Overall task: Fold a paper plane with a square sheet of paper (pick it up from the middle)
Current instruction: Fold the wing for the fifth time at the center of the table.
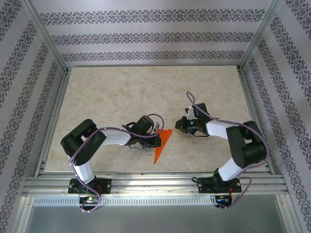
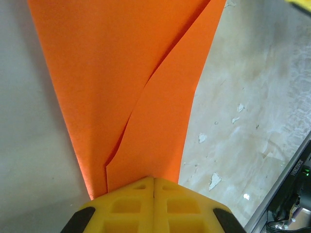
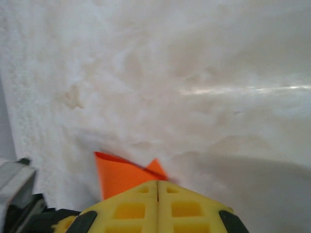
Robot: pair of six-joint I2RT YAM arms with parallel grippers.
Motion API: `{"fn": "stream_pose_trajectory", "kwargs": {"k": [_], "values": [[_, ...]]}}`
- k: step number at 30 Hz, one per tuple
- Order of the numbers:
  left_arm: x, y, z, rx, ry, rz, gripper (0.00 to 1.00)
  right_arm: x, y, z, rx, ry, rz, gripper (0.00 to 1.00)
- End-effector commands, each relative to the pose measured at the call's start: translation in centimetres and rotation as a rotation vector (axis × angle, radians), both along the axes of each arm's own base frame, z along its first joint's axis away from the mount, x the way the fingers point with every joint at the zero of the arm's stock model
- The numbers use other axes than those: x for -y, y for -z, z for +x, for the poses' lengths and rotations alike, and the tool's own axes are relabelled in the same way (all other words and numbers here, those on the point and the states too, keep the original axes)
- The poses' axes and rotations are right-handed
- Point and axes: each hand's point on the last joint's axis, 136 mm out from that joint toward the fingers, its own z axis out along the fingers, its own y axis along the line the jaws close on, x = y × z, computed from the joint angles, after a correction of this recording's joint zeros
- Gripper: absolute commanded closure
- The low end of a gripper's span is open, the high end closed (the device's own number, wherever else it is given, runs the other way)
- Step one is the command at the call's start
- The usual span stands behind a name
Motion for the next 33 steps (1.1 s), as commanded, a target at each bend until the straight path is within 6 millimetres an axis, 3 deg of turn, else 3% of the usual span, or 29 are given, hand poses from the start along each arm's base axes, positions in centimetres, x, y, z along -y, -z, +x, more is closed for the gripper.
{"fn": "stream_pose_trajectory", "kwargs": {"k": [1,6,11,16,19,23,30,33], "values": [[-1.9,1.8,-1.7,-0.059,0.014,0.095,1.0,-1.2,-0.5,-1.3,0.016,-0.02,0.005,0.97],[-1.6,1.5,-1.5,-0.05,0.018,0.088,1.0,-2.9,0.7,-3.1,-0.014,-0.081,0.0,0.98],[-1.2,0.9,-1.5,-0.051,0.025,0.065,1.0,-3.0,2.8,-3.2,-0.066,-0.087,-0.027,1.0],[-0.4,-2.4,-0.9,-0.005,0.021,0.0,0.99,-1.7,5.0,-3.7,-0.118,-0.05,-0.097,1.0],[0.3,-4.7,-0.3,0.027,0.024,-0.04,0.98,-1.8,5.4,-3.9,-0.129,-0.056,-0.094,1.0],[2.0,-6.3,-0.2,0.03,0.043,-0.116,0.97,-1.7,5.5,-4.1,-0.133,-0.058,-0.095,1.0],[3.7,-4.0,-0.6,-0.029,0.069,-0.08,0.97,-1.7,5.4,-4.2,-0.136,-0.054,-0.092,1.0],[3.0,-2.1,-0.8,-0.045,0.062,0.008,0.97,-1.7,5.4,-4.3,-0.138,-0.056,-0.093,1.0]]}}
